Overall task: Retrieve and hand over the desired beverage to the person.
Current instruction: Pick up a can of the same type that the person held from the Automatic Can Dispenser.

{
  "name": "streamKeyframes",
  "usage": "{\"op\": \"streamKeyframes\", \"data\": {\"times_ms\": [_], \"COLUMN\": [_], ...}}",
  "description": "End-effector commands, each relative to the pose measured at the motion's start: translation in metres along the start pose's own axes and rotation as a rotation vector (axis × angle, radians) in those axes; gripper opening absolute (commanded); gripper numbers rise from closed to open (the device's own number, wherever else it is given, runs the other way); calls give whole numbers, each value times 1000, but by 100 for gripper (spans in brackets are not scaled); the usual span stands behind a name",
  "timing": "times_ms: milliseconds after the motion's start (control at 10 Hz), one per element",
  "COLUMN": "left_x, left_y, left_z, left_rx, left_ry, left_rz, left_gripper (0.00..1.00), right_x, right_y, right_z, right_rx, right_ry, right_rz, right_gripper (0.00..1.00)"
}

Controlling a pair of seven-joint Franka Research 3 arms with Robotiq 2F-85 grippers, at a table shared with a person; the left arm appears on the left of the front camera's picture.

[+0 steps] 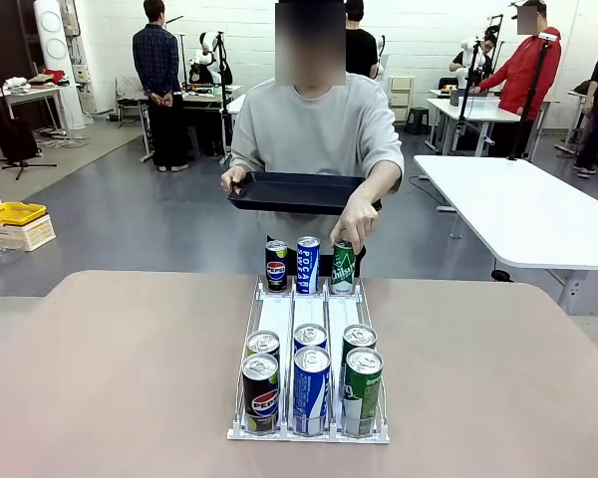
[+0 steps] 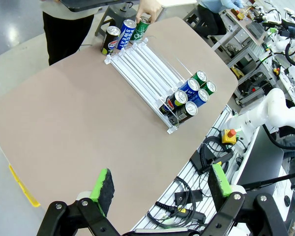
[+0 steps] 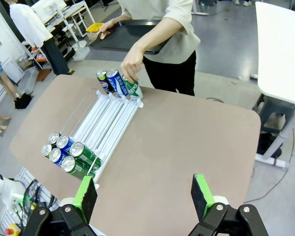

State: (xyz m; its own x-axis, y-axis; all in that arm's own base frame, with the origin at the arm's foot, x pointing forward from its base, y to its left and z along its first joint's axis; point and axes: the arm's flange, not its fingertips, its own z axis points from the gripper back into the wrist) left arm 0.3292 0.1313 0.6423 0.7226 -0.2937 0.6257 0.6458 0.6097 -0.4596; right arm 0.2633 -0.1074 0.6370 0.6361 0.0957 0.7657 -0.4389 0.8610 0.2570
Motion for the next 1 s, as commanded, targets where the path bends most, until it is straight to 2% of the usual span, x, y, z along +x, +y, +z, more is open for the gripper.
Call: {"op": "streamKeyframes", "data": {"times_ms": [0, 100, 300, 500, 600, 700, 900], "left_x": [0, 0, 0, 0, 0, 0, 0], "left_y": [1, 1, 1, 1, 1, 1, 1], "left_z": [2, 2, 2, 2, 2, 2, 2], "left_rx": [-13, -13, -13, -13, -13, -13, -13], "left_ry": [-12, -12, -12, -12, -12, -12, -12], "left_rz": [-21, -21, -21, -21, -21, -21, -21], "left_gripper": [100, 100, 100, 100, 100, 100, 100], "right_x": [-2, 0, 5, 18, 18, 13, -2], "right_y": [-3, 0, 39, 111, 147, 172, 201], "right_z": [-1, 0, -31, -91, -128, -171, -255], "right_rx": [24, 0, -18, -49, -111, -185, -313], "right_ry": [-11, 0, 156, 318, 342, 409, 509], "right_rz": [9, 0, 47, -52, -111, -187, -288], "right_gripper": [100, 100, 100, 100, 100, 100, 100]}}
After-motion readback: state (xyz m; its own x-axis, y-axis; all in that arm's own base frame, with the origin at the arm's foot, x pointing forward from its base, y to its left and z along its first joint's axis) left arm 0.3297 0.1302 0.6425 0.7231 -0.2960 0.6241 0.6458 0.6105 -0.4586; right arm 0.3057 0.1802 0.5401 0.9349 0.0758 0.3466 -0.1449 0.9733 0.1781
